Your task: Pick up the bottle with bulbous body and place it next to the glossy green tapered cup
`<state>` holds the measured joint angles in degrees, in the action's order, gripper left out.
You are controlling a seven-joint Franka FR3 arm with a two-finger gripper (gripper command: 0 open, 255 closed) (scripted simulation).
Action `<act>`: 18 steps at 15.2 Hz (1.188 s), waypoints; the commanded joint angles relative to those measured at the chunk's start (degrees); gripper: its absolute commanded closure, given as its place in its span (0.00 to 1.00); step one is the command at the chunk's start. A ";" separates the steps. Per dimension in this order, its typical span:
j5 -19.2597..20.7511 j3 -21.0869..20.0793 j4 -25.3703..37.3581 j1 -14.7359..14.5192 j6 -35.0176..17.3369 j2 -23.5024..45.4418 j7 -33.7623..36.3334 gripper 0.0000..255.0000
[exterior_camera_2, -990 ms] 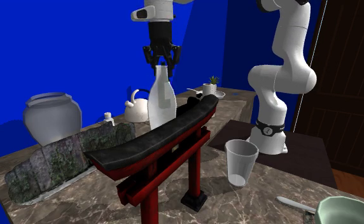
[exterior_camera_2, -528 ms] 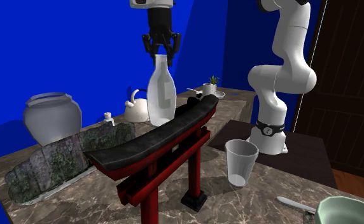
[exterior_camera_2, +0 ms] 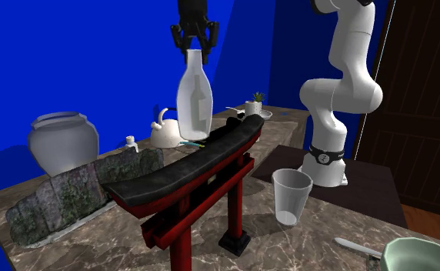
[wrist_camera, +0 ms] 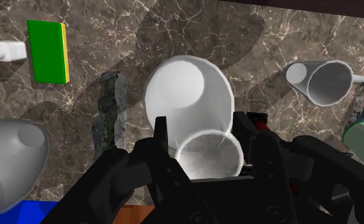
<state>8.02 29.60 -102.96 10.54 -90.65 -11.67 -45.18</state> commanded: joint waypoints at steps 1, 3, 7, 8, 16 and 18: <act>-0.14 0.02 1.71 -0.03 1.42 0.30 -0.22 1.00; -0.35 0.05 3.68 -0.08 2.99 0.74 -0.45 1.00; -0.82 0.17 7.85 -0.14 6.17 1.81 -0.99 1.00; -0.96 0.22 8.94 -0.16 6.98 2.13 -1.15 1.00; -2.36 0.91 18.59 -0.06 13.69 5.39 -2.68 1.00; -2.83 1.18 21.30 0.05 15.46 6.45 -3.17 1.00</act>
<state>5.31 30.77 -82.82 10.61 -76.11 -5.50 -48.29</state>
